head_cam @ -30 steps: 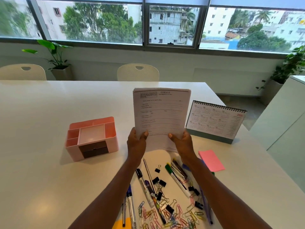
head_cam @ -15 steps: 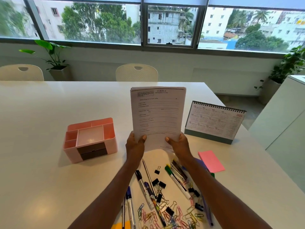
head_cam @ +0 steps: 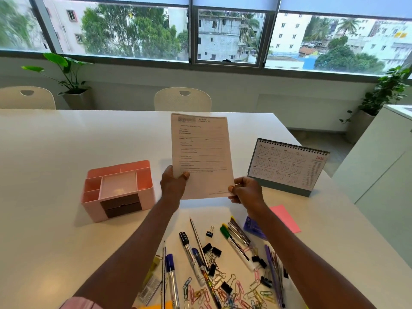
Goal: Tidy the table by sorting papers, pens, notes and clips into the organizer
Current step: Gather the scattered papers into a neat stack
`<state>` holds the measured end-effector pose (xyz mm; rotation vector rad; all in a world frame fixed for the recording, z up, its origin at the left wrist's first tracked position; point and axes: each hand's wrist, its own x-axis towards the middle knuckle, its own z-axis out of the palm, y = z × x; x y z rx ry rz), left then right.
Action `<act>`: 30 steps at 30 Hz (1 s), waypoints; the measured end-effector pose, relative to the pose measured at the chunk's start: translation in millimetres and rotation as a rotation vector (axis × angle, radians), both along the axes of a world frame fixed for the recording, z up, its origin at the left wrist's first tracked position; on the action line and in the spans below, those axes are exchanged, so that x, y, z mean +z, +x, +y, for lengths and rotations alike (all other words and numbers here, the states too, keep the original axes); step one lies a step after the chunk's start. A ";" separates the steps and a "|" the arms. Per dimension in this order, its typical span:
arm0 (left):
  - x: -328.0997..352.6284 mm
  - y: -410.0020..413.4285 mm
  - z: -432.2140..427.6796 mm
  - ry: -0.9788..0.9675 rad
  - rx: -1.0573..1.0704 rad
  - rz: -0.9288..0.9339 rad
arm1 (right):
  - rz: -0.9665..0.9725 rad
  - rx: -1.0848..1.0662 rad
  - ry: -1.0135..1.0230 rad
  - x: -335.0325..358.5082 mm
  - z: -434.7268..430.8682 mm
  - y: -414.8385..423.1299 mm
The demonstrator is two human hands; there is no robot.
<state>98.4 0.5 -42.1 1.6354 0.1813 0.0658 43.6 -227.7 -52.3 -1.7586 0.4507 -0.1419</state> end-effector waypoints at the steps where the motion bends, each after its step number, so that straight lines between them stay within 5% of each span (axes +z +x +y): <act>1: 0.1 2.7 -0.3 0.022 -0.005 0.025 | 0.010 -0.020 -0.005 -0.3 0.2 0.3; 14: -17.0 1.0 -1.2 0.203 -0.287 0.230 | 0.160 -0.099 -0.048 -11.8 -16.6 3.4; 30: -29.1 -12.4 0.5 0.369 -0.264 0.241 | 0.293 0.001 -0.277 -8.0 -22.9 12.8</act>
